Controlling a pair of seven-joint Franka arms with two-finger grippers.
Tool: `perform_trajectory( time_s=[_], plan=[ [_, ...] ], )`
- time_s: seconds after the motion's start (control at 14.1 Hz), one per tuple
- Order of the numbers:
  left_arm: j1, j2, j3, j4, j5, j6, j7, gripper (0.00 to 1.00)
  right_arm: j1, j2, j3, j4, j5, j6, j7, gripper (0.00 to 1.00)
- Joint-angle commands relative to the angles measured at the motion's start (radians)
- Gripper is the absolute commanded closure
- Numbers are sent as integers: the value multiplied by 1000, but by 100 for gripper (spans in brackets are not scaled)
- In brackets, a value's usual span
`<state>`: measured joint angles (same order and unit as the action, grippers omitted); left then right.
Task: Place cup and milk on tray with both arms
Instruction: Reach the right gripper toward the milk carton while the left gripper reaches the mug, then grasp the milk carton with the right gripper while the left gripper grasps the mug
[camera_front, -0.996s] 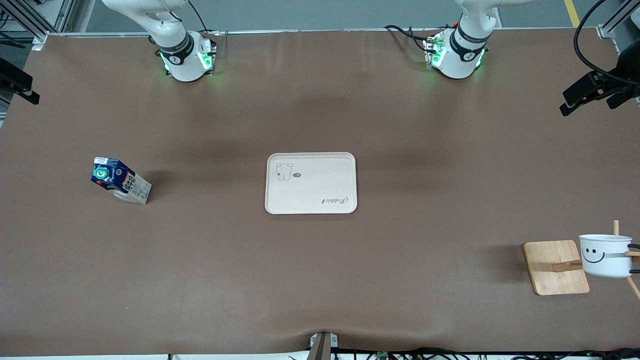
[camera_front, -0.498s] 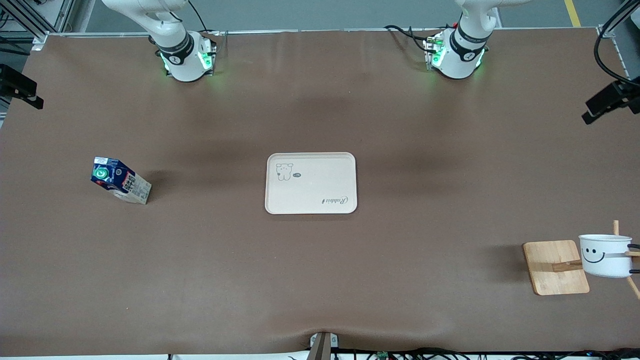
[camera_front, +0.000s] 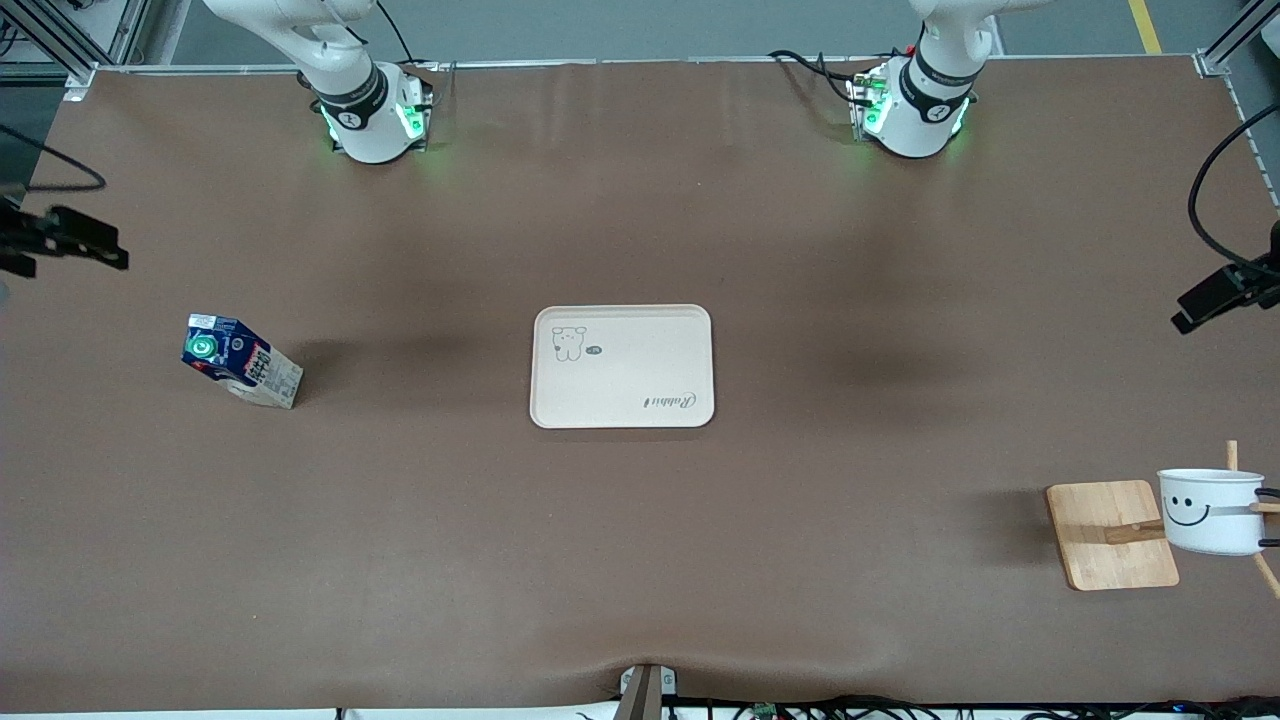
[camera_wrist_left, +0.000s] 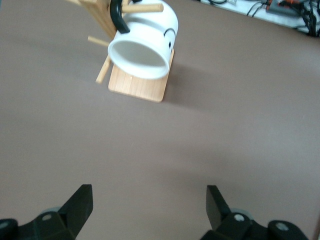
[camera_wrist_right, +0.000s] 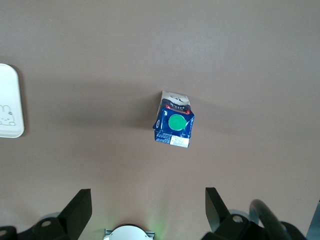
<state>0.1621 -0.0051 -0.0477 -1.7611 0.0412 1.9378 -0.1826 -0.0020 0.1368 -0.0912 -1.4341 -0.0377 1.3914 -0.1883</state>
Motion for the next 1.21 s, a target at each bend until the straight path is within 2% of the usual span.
perform_trajectory(
  time_s=[0.0,0.21,0.28,0.43,0.57,0.78,1.14],
  plan=[
    [26,19,-3,-63,14,143,-12,0,-23,87,7,26,-18,-12,1,0],
    [51,53,-6,-87,2,268,-31,0,-23,92,7,8,-18,-9,3,0],
    [53,56,-6,-112,2,330,-34,0,-33,96,7,-27,-16,20,4,0],
    [51,79,-6,-153,2,438,-37,0,-49,92,7,-132,-11,156,3,0],
    [53,100,-6,-184,2,527,-37,0,-56,95,7,-190,-13,219,3,0],
    [53,148,-6,-199,0,633,-60,0,-79,89,7,-362,-11,415,4,0],
    [53,237,-6,-187,0,776,-69,2,-92,86,7,-454,2,463,82,0]
  ],
)
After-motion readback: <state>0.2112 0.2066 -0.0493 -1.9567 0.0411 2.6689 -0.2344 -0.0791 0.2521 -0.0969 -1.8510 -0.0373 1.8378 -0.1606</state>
